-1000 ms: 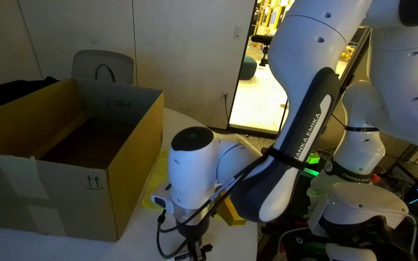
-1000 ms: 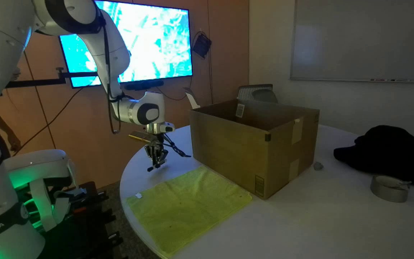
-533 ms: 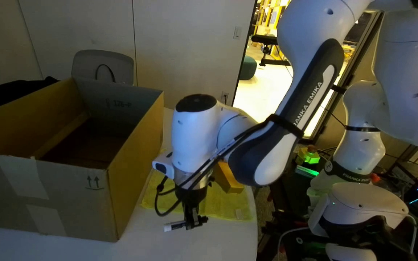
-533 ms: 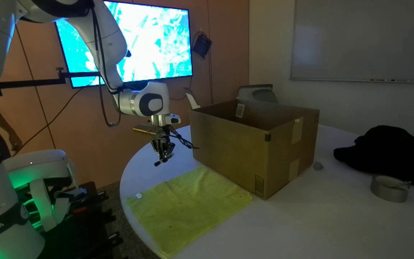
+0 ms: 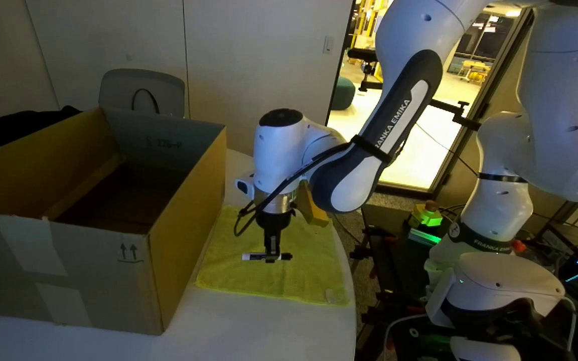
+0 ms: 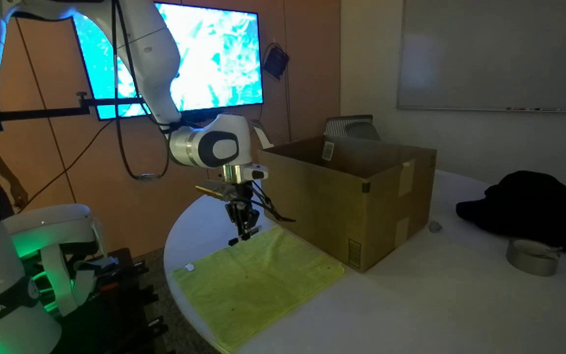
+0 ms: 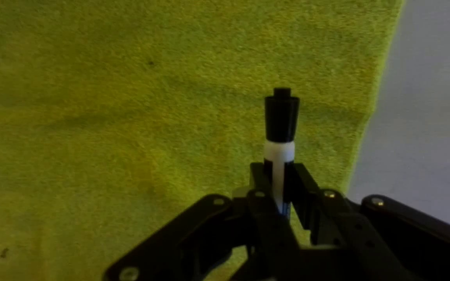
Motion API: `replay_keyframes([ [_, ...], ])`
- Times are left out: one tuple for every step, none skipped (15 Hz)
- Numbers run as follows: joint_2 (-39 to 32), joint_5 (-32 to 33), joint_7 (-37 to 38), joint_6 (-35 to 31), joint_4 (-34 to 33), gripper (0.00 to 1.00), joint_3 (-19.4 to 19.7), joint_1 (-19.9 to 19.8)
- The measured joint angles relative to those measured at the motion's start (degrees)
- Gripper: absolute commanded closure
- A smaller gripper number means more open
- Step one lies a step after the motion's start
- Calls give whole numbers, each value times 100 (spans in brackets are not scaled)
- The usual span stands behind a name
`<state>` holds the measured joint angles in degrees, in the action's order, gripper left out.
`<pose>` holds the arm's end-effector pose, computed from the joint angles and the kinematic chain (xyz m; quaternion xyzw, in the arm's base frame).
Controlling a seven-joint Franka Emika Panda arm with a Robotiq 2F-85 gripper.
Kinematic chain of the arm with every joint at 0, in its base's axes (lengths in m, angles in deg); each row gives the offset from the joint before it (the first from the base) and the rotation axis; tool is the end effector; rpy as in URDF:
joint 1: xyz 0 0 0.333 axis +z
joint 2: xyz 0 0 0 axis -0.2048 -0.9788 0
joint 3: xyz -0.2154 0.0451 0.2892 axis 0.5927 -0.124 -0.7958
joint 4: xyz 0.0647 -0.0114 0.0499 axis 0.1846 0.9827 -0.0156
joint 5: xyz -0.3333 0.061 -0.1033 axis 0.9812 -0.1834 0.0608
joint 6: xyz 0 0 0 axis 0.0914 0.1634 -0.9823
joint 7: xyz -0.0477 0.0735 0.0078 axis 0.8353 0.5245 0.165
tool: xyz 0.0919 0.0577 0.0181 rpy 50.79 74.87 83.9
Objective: Put the marker on the cloth, fold it and put the cloth in the box
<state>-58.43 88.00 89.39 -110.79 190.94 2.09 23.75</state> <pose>0.4967 0.1044 0.2479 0.9922 0.1177 -0.0141 0.0384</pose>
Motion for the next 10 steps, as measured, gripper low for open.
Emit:
replay_keyframes([
  [-33, 100, 143, -85, 32, 86, 131, -7],
  [-90, 171, 283, -166, 51, 86, 252, -10],
  [-168, 217, 407, -245, 61, 86, 358, -10],
  [-258, 263, 522, -324, 63, 86, 447, -9],
  [-352, 287, 616, -369, 62, 86, 519, -9],
  [-440, 296, 685, -413, 61, 86, 574, -6],
  [-519, 297, 742, -441, 60, 86, 615, -4],
  [-592, 297, 795, -457, 55, 86, 650, 4],
  [-652, 297, 846, -485, 51, 86, 677, 16],
  [-672, 298, 892, -508, 46, 86, 696, 33],
])
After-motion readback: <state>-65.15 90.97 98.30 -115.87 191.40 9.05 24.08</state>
